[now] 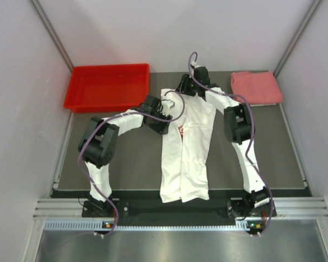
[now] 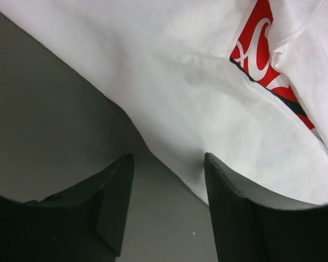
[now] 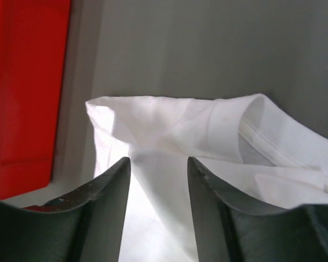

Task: Fold and stack the t-shirts
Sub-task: Fold the tshirt

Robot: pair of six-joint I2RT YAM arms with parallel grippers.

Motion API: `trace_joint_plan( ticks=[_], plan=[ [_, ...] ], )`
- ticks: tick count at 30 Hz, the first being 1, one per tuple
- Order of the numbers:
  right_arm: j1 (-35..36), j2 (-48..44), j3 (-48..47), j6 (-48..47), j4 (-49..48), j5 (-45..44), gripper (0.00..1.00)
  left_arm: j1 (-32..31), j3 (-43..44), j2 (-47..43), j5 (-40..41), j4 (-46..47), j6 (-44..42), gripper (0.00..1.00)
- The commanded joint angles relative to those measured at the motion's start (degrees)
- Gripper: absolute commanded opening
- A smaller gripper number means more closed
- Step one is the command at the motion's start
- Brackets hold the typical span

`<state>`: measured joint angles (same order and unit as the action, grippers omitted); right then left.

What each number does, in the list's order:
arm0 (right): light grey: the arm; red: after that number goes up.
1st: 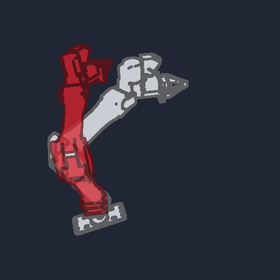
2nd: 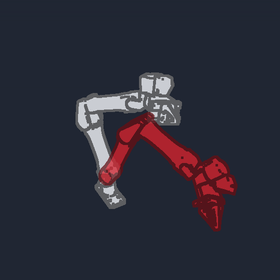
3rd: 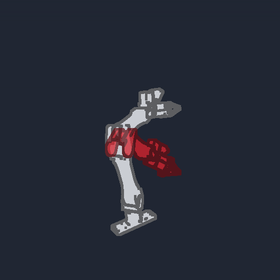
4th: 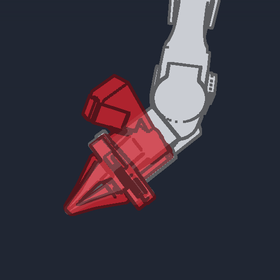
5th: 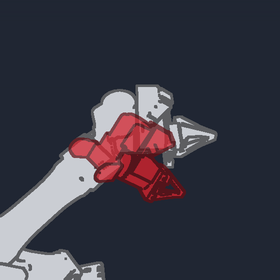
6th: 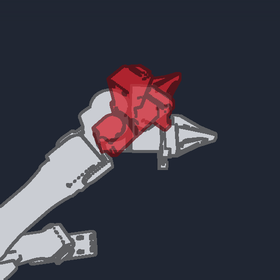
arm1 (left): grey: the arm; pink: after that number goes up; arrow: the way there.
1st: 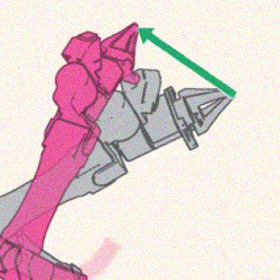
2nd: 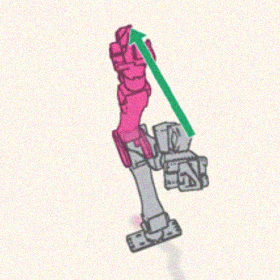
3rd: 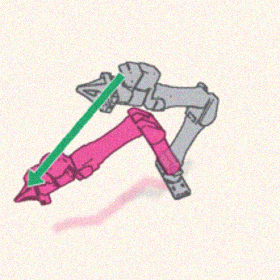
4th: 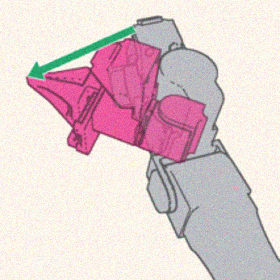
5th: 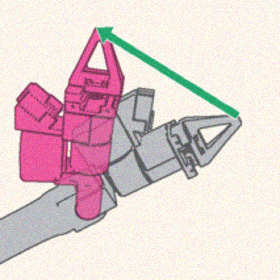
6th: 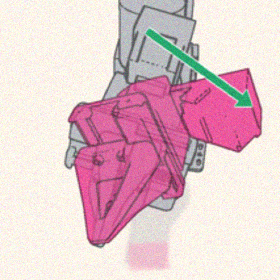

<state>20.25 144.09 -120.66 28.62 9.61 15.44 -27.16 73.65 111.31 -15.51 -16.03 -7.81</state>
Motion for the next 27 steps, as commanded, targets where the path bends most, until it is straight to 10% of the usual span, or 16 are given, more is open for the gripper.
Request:
trace_joint_plan(
  ticks=[1,8,13,15,27],
  plan=[
    [1.02,1.19,-2.83,1.35,-2.49,2.49,0.49,-0.09,-0.35,0.49,-3.04,2.76,2.45,0.57],
    [1.28,1.71,-1.93,3.28,-4.25,4.16,0.42,-0.18,-0.87,-0.04,-6.02,2.59,3.15,0.39],
    [1.37,4.88,-3.18,7.5,-6.44,5.74,0.0,-0.18,-0.7,0.58,-6.73,1.53,3.42,0.14],
    [1.02,4.88,-3.18,9.17,-7.92,4.42,0.0,-0.09,-0.7,0.32,-6.38,1.09,3.07,0.0],
    [-1.53,1.28,-0.8,15.5,-13.65,-8.41,0.0,0.7,-1.58,-0.83,-4.45,0.21,-0.18,0.0]
  ],
)
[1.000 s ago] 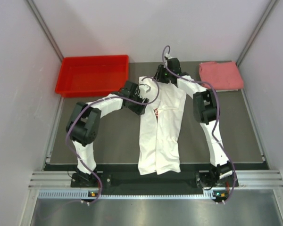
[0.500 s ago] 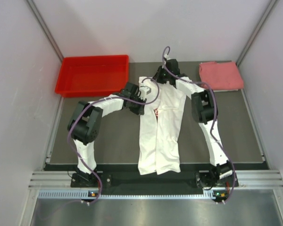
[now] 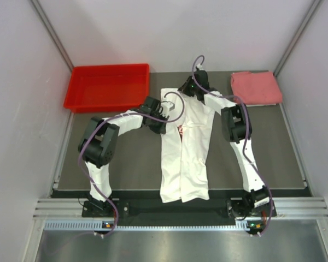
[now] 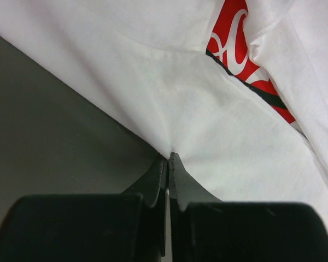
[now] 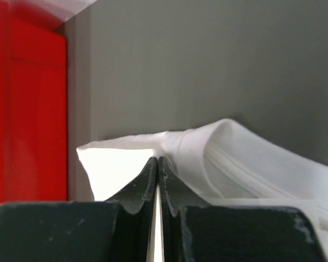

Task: Fold and stack the t-shirts
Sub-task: Fold the tshirt

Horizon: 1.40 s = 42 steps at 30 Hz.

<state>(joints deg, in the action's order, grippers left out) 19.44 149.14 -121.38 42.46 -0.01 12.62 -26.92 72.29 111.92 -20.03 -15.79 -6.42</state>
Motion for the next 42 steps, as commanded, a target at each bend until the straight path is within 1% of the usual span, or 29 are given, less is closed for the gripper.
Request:
trace_joint_plan(
  ticks=[1,4,9,12,15,17,18,20,21,23,24,25,26,27,28,30,31,32,33,34,35,36,37,38,39,40,42],
  plan=[
    [-0.9,-4.12,0.18,1.4,-4.29,-5.85,0.0,0.55,0.21,-1.09,0.25,-0.03,-1.76,0.0],
    [-1.25,-3.95,-0.78,1.14,-4.65,-5.94,0.0,0.99,1.44,-0.47,0.78,-0.47,-2.28,0.0],
    [-1.78,-2.98,-2.45,0.26,-3.06,-8.75,0.0,2.04,3.73,0.49,1.22,-1.08,-3.08,0.0],
    [-2.21,-1.58,-4.91,0.7,-2.36,-8.93,0.0,2.31,5.57,1.72,1.75,-1.35,-3.6,0.0],
    [-2.65,1.93,-11.83,0.43,-0.17,-9.2,0.0,2.92,8.12,3.21,1.66,-1.96,-4.39,0.0],
    [-2.92,2.99,-13.52,0.87,-0.16,-8.24,0.0,2.92,9.18,3.83,1.23,-3.36,-5.27,0.0],
    [-3.18,2.91,-13.44,1.13,-0.34,-7.62,0.04,2.92,9.62,4.09,0.7,-4.15,-5.62,0.02],
    [-3.7,1.69,-12.48,1.31,-0.43,-5.95,0.21,2.92,10.24,4.1,-0.27,-6.26,-6.41,0.1],
    [-3.8,0.72,-11.6,0.88,-0.52,-5.42,0.35,2.92,10.24,3.84,-0.53,-6.88,-6.77,0.25],
    [-4.15,-3.05,-8.88,-2.28,-0.08,-4.8,0.43,2.92,9.71,2.26,-1.67,-7.76,-7.82,0.38],
    [-4.24,-6.02,-6.96,-3.6,1.66,-4.89,0.5,2.92,9.36,0.51,-2.03,-7.94,-8.17,0.48],
    [-4.85,-7.62,-5.81,-5.96,2.38,-4.98,0.52,2.92,9.18,-0.46,-2.2,-7.94,-8.52,0.51],
    [-5.2,-9.29,-4.32,-7.11,3.86,-4.89,0.54,2.92,9.01,-1.34,-2.55,-8.2,-8.87,0.52],
    [-5.64,-13.31,-2.65,-8.26,4.66,-5.32,0.54,2.92,8.92,-2.22,-2.82,-8.81,-9.23,0.53],
    [-6.43,-15.44,2.15,-10.09,5.54,-6.98,0.55,2.92,8.75,-4.15,-3.69,-9.51,-10.1,0.54],
    [-7.31,-22.01,7.8,-12.21,6.25,-10.06,0.54,2.75,7.7,-7.66,-5.01,-12.49,-11.94,0.54],
    [-8.1,-23.53,11.83,-14.22,7.3,-12.07,0.54,2.31,6.82,-8.99,-5.8,-13.47,-14.65,0.54],
    [-8.45,-24.68,13.44,-14.94,9.48,-15.05,0.55,1.87,5.68,-10.56,-6.77,-14.43,-16.51,0.54],
    [-8.98,-25.99,14.67,-15.56,10.46,-15.78,0.55,1.26,2.71,-11.97,-6.77,-16.27,-18.26,0.54],
    [-9.77,-26.27,16.42,-16.69,11.77,-15.79,0.55,-0.66,0.76,-14.86,-6.69,-16.98,-22.11,0.54],
    [-10.12,-26.27,16.96,-17.14,12.22,-15.09,0.56,-1.9,-1.43,-16.11,-6.51,-17.51,-23.98,0.54],
    [-10.56,-25.66,17.4,-17.41,12.75,-14.56,0.56,-3.13,-5.45,-17.25,-5.47,-17.78,-25.47,0.55],
    [-11.35,-25.31,17.76,-17.23,13.8,-14.21,0.57,-5.58,-6.97,-18.83,-5.2,-18.48,-27.4,0.56],
    [-11.7,-24.87,17.93,-17.06,14.16,-14.29,0.57,-6.91,-8.29,-19.28,-4.5,-18.92,-27.94,0.65],
    [-12.06,-23.91,18.02,-16.88,14.25,-14.38,0.57,-8.31,-10.4,-20.15,-3.36,-19.36,-28.56,0.76],
    [-12.67,-23.29,17.85,-16.18,14.86,-14.12,0.57,-11.2,-11.46,-20.77,-2.56,-19.54,-29.17,0.77],
    [-13.11,-21.27,16.63,-15.74,15.65,-13.94,0.57,-13.94,-14.27,-22.96,-1.77,-19.45,-29.97,0.77]
  ],
)
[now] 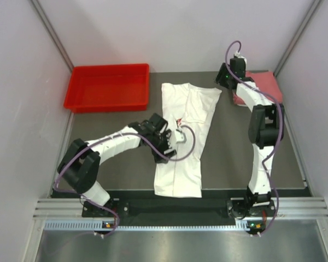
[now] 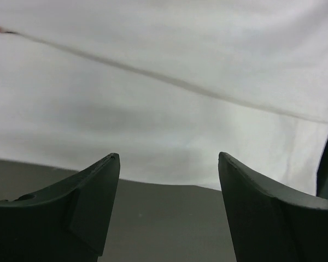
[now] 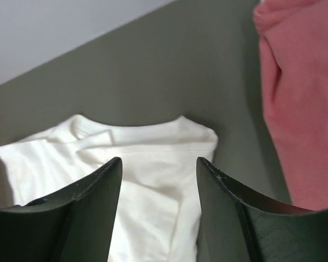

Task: Fold and stack the t-shirts
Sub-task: Fold the tshirt

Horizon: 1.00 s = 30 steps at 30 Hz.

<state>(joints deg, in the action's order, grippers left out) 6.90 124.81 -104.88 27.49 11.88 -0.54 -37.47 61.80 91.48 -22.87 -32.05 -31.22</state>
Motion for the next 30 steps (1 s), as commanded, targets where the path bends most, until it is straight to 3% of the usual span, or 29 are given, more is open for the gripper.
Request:
trace_joint_plan(
  ticks=[1,12,13,17,18,23,24,26,28,29,30],
  plan=[
    [-0.65,3.68,-0.32,-0.59,4.37,-0.7,0.57,-5.31,-4.49,-3.15,1.08,-3.02,-5.43,0.77],
    [-0.92,10.44,-2.17,1.96,4.56,4.58,0.49,-11.39,-15.04,-4.74,0.99,-0.9,-11.22,0.8],
    [-0.83,10.8,-2.26,1.96,3.77,5.71,0.46,-11.39,-15.56,-4.39,1.25,-0.99,-11.66,0.8],
    [-1.01,13.25,-3.66,4.24,0.08,9.84,0.1,-11.39,-18.37,-3.33,3.09,2.69,-12.11,0.75],
    [-1.18,13.87,-4.62,6.16,-2.45,10.55,0.05,-11.48,-18.47,-2.28,3.62,4.52,-11.41,0.72],
    [-1.62,19.4,-12.43,12.15,-6.25,13.37,0.0,-11.39,-16.98,-0.16,3.28,5.42,-9.21,0.23],
    [-1.62,21.68,-16.02,12.68,-6.6,13.37,0.0,-11.39,-17.15,-0.51,3.1,5.68,-9.29,0.22],
    [-1.62,23.71,-18.86,15.22,-8.09,12.75,0.0,-11.31,-16.89,-0.78,3.01,6.21,-9.29,0.23],
    [-1.54,26.26,-21.85,18.11,-10.63,12.05,0.0,-11.22,-16.19,-0.69,3.36,5.69,-9.21,0.3],
    [-1.53,27.14,-23.08,18.74,-11.17,11.96,0.01,-11.22,-15.05,-0.52,3.27,4.55,-9.12,0.34],
    [-1.62,28.63,-25.7,19.18,-11.44,12.05,0.06,-11.22,-14.35,-0.34,3.36,3.76,-9.03,0.46]
  ],
)
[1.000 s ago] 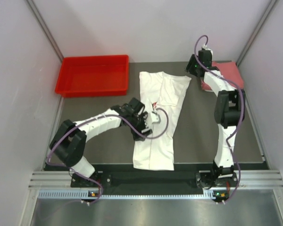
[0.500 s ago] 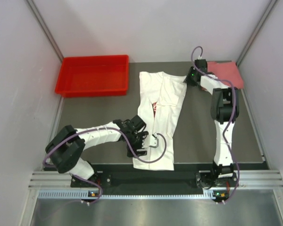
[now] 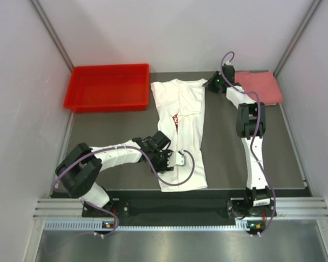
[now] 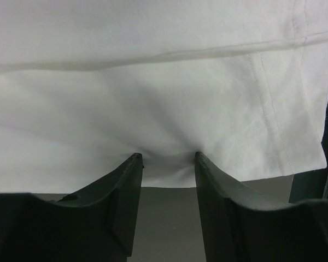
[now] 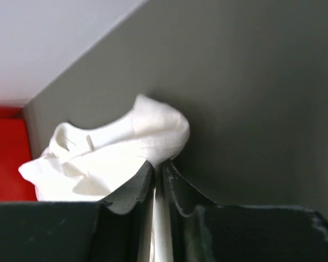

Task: Fold and stack the t-shirts
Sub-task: Fold the tshirt

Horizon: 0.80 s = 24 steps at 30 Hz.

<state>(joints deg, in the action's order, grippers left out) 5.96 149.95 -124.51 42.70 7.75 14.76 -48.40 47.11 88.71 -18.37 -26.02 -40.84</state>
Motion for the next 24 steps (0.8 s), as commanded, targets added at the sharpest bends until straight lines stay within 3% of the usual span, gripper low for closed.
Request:
trace_joint_plan(
  ticks=[1,2,5,6,11,13,15,24],
  plan=[
    [-0.77,4.03,-7.14,4.32,-6.96,-2.9,0.14,-0.2,1.04,2.44,-1.14,-3.06,0.76,0.51],
    [-0.86,4.03,-7.59,4.5,-6.52,-2.64,0.33,-0.2,2.62,2.44,-1.23,-5.16,0.67,0.54],
    [-1.12,-1.74,-1.99,2.93,-5.9,-1.76,0.5,-0.2,4.65,0.6,-1.49,-7.46,0.5,0.59],
    [-1.12,-7.16,3.86,0.39,-5.64,-2.02,0.52,-0.29,5.0,-1.06,-1.67,-8.68,0.24,0.6],
    [-0.6,-26.25,23.66,-8.84,-0.11,-5.53,0.57,-0.73,3.79,-7.91,-3.6,-10.98,-1.52,0.63],
    [-0.24,-39.58,35.87,-11.66,0.95,-6.5,0.57,-1.08,0.72,-11.95,-4.48,-9.94,-2.92,0.63],
    [-0.16,-45.86,47.3,-13.51,2.61,-6.5,0.57,-1.17,-1.92,-15.04,-5.79,-8.09,-4.5,0.63],
    [8.01,-78.3,84.47,-11.51,17.01,-7.64,0.54,-5.82,-14.5,-20.68,-7.91,8.79,-8.73,0.66]
  ],
)
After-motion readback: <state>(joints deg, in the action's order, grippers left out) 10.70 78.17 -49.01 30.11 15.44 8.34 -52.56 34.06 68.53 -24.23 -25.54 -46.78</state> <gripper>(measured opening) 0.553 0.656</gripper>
